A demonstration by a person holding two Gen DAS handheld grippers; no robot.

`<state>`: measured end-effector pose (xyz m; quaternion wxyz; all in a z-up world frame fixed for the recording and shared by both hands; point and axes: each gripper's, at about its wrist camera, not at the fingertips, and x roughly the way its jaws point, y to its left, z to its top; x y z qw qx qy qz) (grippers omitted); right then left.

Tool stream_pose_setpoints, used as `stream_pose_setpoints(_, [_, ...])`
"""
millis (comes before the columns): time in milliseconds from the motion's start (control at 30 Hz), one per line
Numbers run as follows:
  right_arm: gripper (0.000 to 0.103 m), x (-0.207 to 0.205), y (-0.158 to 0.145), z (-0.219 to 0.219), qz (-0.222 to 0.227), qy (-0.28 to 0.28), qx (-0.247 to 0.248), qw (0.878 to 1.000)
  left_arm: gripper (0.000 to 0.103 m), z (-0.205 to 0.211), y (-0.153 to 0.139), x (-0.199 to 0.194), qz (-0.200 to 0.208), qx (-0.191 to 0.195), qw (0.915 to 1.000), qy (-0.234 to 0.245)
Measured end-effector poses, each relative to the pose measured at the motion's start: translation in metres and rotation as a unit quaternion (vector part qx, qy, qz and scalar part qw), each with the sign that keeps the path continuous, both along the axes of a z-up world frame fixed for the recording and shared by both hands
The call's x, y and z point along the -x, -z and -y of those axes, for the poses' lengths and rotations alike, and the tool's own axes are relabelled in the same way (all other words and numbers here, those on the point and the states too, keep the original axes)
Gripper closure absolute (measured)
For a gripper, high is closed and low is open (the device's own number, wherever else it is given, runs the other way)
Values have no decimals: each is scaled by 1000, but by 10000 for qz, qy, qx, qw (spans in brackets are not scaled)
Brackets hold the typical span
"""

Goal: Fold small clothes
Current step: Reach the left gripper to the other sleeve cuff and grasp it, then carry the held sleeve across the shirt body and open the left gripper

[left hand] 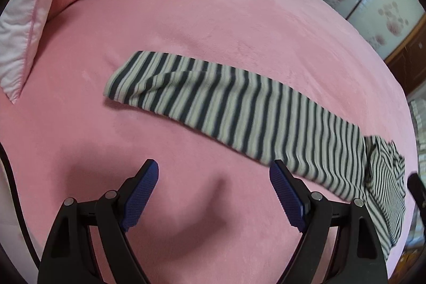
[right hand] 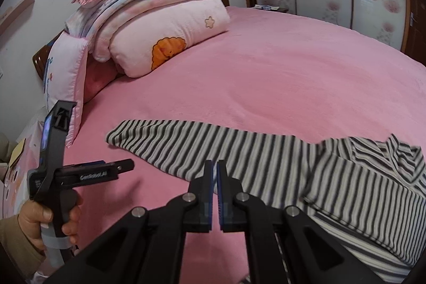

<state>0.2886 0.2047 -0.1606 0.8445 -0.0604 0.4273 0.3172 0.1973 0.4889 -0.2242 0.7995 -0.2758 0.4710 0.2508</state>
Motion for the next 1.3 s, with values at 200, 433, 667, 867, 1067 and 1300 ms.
stream_pose_setpoints(200, [101, -4, 10, -8, -15, -76, 33, 10000, 39, -46, 31, -12, 47, 734, 9951, -653])
stream_pose_setpoints(433, [101, -10, 22, -4, -100, -36, 13, 9999, 42, -82, 64, -3, 384, 1386, 9737, -1765])
stream_pose_setpoints(667, [101, -14, 31, 7, -168, 86, 1, 9998, 42, -82, 74, 14, 1069, 1592, 9497, -2475])
stream_pose_setpoints(867, [101, -16, 35, 28, -226, 208, 16, 9995, 99, -55, 41, -1, 1479, 792, 9679, -1869])
stream_pose_setpoints(1067, [101, -16, 30, 57, -127, 341, 71, 9993, 100, 19, -35, -41, 1904, -281, 9806, -374])
stream_pose_setpoints(1300, [101, -22, 20, 108, -100, 744, -6, 9972, 100, 92, -89, -66, 2153, -592, 9715, 792])
